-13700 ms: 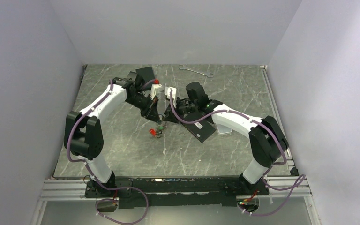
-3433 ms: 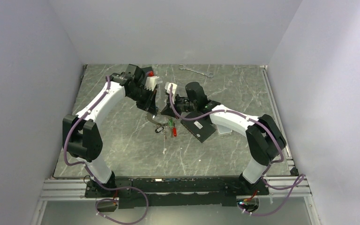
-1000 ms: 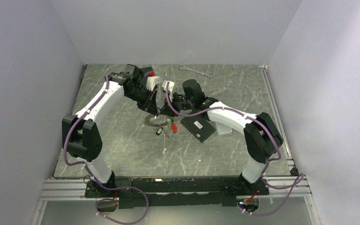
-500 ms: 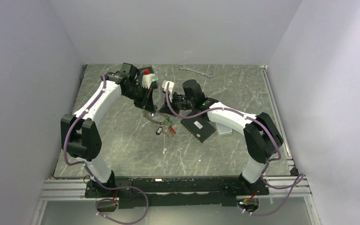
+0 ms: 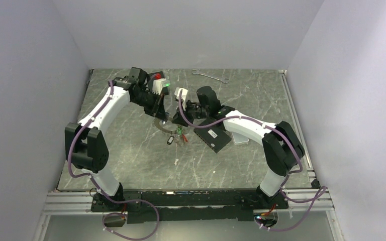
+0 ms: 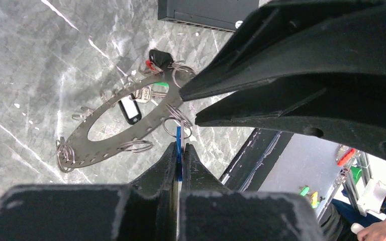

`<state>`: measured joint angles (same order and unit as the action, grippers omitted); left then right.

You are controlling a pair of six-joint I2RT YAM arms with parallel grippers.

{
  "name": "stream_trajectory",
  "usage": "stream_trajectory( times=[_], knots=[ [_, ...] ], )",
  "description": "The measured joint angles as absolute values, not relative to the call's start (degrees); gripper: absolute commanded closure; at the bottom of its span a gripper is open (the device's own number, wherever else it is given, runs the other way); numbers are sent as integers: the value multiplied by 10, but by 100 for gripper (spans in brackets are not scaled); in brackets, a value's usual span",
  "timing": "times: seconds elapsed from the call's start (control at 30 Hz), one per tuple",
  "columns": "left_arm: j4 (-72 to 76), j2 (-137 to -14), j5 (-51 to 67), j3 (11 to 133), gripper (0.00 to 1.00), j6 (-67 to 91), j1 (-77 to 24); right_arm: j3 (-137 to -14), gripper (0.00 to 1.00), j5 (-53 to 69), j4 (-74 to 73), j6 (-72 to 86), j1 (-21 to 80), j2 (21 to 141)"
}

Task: Remove the keys from the keyring

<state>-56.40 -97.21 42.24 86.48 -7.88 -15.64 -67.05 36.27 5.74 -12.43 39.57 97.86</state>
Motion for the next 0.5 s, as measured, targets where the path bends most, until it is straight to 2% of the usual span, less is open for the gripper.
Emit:
stream_trajectory(
  times=[0.27, 0.5],
  knots=[
    [-569, -972, 422, 865, 100, -96, -183, -670, 63, 365, 37, -123, 396, 979],
    [-571, -972, 423, 865, 100, -99, -188, -671, 65, 365, 34, -112, 396, 979]
  ],
)
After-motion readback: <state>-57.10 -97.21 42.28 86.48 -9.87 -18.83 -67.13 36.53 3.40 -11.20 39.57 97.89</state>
